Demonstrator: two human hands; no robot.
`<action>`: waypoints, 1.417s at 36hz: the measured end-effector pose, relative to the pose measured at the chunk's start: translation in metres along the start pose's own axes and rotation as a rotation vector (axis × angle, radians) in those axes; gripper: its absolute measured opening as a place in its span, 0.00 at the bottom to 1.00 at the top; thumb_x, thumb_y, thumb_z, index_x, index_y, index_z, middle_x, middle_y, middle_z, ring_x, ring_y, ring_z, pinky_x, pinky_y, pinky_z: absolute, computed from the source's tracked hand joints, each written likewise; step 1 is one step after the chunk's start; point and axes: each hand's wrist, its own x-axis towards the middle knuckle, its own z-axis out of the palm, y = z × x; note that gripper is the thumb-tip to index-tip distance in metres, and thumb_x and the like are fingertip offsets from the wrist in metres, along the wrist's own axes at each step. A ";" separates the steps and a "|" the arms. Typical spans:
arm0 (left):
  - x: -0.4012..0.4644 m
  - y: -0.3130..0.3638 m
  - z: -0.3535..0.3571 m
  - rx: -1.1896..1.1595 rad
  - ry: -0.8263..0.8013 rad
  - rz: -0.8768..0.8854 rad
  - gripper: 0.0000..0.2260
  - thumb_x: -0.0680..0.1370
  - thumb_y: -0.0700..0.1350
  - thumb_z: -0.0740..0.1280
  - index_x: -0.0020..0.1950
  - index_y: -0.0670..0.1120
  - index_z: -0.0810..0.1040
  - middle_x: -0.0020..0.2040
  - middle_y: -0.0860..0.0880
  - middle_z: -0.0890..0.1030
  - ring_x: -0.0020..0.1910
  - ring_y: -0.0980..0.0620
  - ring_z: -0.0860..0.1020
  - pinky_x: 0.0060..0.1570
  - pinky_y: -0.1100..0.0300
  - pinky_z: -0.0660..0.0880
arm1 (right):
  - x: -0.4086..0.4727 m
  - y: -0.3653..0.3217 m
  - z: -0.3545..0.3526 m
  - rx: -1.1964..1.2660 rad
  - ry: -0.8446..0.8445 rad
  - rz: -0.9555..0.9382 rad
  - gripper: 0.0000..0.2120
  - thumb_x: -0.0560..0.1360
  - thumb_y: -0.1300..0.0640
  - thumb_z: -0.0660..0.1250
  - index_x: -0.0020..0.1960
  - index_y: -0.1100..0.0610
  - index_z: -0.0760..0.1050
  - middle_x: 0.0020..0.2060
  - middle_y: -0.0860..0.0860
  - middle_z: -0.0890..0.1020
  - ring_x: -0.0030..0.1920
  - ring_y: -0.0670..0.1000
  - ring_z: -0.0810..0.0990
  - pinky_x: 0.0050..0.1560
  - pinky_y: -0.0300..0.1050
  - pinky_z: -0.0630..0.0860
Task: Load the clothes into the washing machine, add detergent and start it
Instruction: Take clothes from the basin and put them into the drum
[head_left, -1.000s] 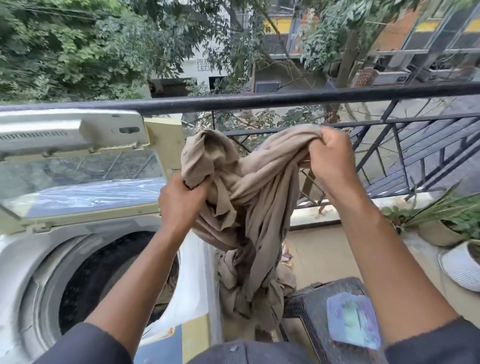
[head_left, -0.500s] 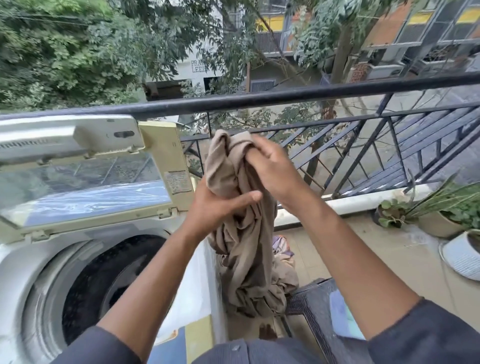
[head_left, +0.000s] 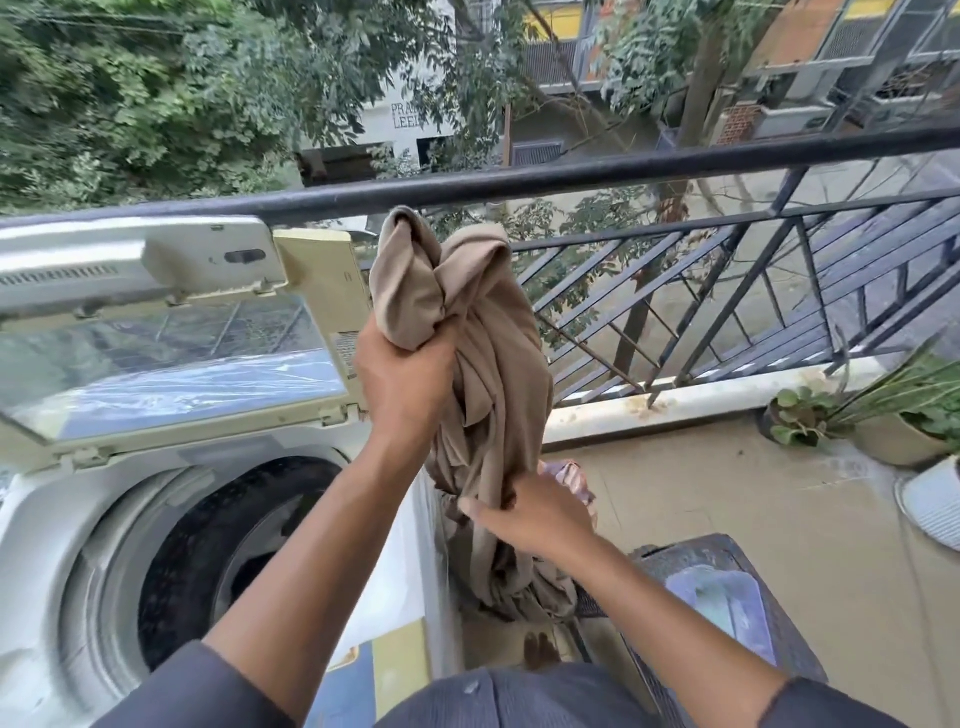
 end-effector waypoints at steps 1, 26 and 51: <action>-0.001 0.002 0.002 -0.004 0.007 0.007 0.12 0.71 0.48 0.78 0.53 0.49 0.87 0.46 0.53 0.89 0.48 0.52 0.87 0.54 0.42 0.85 | 0.003 -0.001 0.007 -0.004 -0.037 0.028 0.38 0.63 0.16 0.55 0.48 0.47 0.77 0.46 0.48 0.83 0.49 0.54 0.83 0.49 0.50 0.81; 0.023 -0.014 -0.049 0.230 0.141 0.099 0.24 0.67 0.62 0.79 0.55 0.47 0.86 0.48 0.53 0.87 0.50 0.51 0.85 0.54 0.44 0.83 | -0.005 0.018 -0.202 1.031 0.606 -0.153 0.16 0.77 0.58 0.58 0.46 0.54 0.86 0.40 0.51 0.85 0.40 0.51 0.80 0.41 0.44 0.75; 0.047 0.044 -0.051 0.315 0.259 0.227 0.30 0.65 0.71 0.76 0.55 0.48 0.86 0.50 0.51 0.87 0.51 0.53 0.85 0.52 0.46 0.83 | -0.005 -0.011 -0.252 0.035 0.878 -0.114 0.18 0.71 0.43 0.62 0.45 0.57 0.79 0.38 0.61 0.78 0.49 0.68 0.80 0.44 0.54 0.74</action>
